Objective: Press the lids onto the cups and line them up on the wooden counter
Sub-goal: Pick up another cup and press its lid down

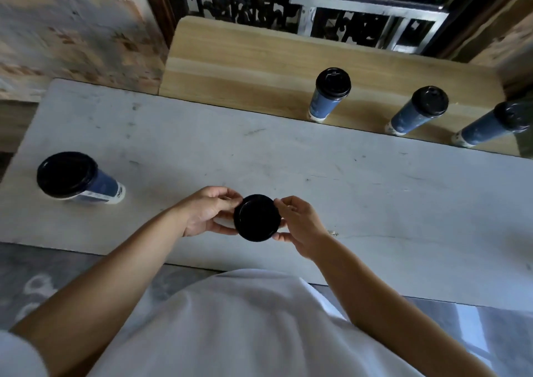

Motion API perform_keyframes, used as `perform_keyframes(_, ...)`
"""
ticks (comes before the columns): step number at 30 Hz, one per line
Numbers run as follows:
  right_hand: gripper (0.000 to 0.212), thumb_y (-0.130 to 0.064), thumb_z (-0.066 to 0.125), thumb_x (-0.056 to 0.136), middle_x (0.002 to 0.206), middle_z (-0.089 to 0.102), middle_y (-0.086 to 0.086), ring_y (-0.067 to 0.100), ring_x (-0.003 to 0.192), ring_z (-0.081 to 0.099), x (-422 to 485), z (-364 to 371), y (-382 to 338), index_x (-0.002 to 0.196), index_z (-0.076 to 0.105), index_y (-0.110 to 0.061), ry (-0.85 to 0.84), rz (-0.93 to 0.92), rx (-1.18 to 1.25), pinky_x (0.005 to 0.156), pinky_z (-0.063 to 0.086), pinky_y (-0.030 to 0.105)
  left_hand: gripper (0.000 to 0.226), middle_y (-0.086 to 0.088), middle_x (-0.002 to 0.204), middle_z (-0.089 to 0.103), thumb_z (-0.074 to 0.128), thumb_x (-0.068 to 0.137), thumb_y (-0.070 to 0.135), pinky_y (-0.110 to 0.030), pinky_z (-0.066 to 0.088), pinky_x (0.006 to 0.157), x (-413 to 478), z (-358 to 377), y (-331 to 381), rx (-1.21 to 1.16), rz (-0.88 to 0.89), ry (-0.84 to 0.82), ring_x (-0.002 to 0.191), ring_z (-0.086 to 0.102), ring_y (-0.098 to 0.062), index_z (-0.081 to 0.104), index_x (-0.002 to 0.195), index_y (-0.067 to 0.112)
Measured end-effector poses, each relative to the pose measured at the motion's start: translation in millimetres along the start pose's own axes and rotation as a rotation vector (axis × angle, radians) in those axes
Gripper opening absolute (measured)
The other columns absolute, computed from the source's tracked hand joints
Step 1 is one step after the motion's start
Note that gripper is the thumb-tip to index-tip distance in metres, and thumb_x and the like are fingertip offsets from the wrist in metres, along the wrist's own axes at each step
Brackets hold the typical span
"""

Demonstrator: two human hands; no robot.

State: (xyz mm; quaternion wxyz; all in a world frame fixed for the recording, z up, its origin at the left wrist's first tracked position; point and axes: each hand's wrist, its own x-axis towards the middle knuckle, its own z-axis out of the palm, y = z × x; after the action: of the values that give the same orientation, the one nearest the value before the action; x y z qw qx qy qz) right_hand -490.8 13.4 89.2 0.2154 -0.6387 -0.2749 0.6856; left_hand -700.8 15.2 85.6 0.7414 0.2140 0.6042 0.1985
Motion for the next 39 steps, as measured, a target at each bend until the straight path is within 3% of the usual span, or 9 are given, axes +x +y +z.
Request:
perform_keyframes(6, 0.015, -0.024, 0.060, 0.099, 0.094, 0.061, 0.013, 0.024, 0.070, 0.060, 10, -15, -9, 0.096, 0.062, -0.009, -0.049, -0.023, -0.083, 0.056, 0.057, 0.033, 0.015, -0.006, 0.109, 0.075, 0.067, 0.095, 0.029, -0.044, 0.063, 0.073, -14, 38, -17, -0.163, 0.073, 0.286, 0.096, 0.073, -0.024, 0.071, 0.105, 0.018)
perform_keyframes(10, 0.012, -0.026, 0.062, 0.098, 0.089, 0.064, 0.011, 0.025, 0.072, 0.062, 14, -27, -14, 0.091, 0.063, -0.017, -0.064, -0.022, -0.070, 0.054, 0.055, 0.031, 0.021, -0.003, 0.107, 0.075, 0.070, 0.092, 0.035, -0.035, 0.062, 0.063, -18, 69, -24, -0.297, 0.103, 0.422, 0.093, 0.072, -0.019, 0.070, 0.104, 0.018)
perform_keyframes(15, 0.011, -0.022, 0.060, 0.100, 0.095, 0.062, 0.015, 0.029, 0.080, 0.062, 1, -30, -2, 0.091, 0.061, -0.015, -0.239, 0.024, -0.033, 0.065, 0.062, 0.040, 0.026, -0.005, 0.110, 0.071, 0.065, 0.095, 0.041, -0.046, 0.062, 0.078, -22, 87, -40, -0.373, 0.109, 0.594, 0.098, 0.069, -0.024, 0.068, 0.108, 0.019)
perform_keyframes(19, 0.009, -0.017, 0.060, 0.099, 0.101, 0.061, 0.019, 0.033, 0.087, 0.063, -8, -28, 10, 0.091, 0.061, -0.015, -0.288, 0.021, -0.035, 0.075, 0.062, 0.049, 0.035, -0.006, 0.126, 0.060, 0.063, 0.093, 0.049, -0.044, 0.063, 0.068, -30, 100, -56, -0.507, 0.074, 0.614, 0.108, 0.062, -0.031, 0.066, 0.115, 0.022)
perform_keyframes(23, 0.011, -0.011, 0.056, 0.101, 0.115, 0.062, 0.023, 0.044, 0.105, 0.066, -13, -32, 7, 0.100, 0.066, -0.014, -0.333, 0.012, -0.078, 0.076, 0.063, 0.050, 0.031, -0.008, 0.136, 0.054, 0.062, 0.094, 0.048, -0.050, 0.062, 0.079, -31, 108, -65, -0.668, 0.089, 0.559, 0.113, 0.060, -0.035, 0.063, 0.113, 0.024)
perform_keyframes(27, 0.032, 0.010, 0.041, 0.097, 0.101, 0.062, 0.017, 0.035, 0.088, 0.064, -18, -40, 5, 0.113, 0.064, -0.007, -0.424, 0.009, -0.073, 0.086, 0.060, 0.048, 0.038, -0.009, 0.128, 0.049, 0.059, 0.097, 0.045, -0.048, 0.062, 0.064, -35, 111, -68, -0.740, 0.086, 0.554, 0.092, 0.063, -0.036, 0.058, 0.124, 0.018)
perform_keyframes(33, 0.074, 0.018, 0.063, 0.081, 0.132, 0.053, 0.001, 0.034, 0.094, 0.067, -2, -64, 24, 0.132, 0.053, -0.035, -0.437, -0.286, -0.520, 0.081, 0.060, 0.036, 0.038, -0.010, 0.132, 0.056, 0.053, 0.099, 0.049, -0.048, 0.063, 0.070, -28, 116, -71, -0.640, 0.082, 0.448, 0.102, 0.067, -0.038, 0.060, 0.122, 0.021)
perform_keyframes(35, 0.081, 0.004, 0.075, 0.078, 0.135, 0.052, -0.004, 0.023, 0.093, 0.060, 3, -72, 31, 0.141, 0.046, -0.036, -0.397, -0.380, -0.700, 0.079, 0.054, 0.028, 0.041, -0.011, 0.136, 0.053, 0.053, 0.098, 0.051, -0.049, 0.063, 0.071, -20, 122, -76, -0.628, 0.066, 0.423, 0.103, 0.067, -0.043, 0.060, 0.124, 0.021)
perform_keyframes(39, 0.096, -0.027, 0.089, 0.066, 0.132, 0.054, 0.004, 0.030, 0.120, 0.049, 13, -93, 48, 0.147, 0.039, -0.038, -0.300, -0.435, -1.061, 0.105, 0.041, 0.045, 0.053, -0.020, 0.128, 0.062, 0.042, 0.100, 0.059, -0.045, 0.061, 0.062, -5, 148, -90, -0.658, 0.021, 0.395, 0.099, 0.069, -0.043, 0.060, 0.124, 0.016)
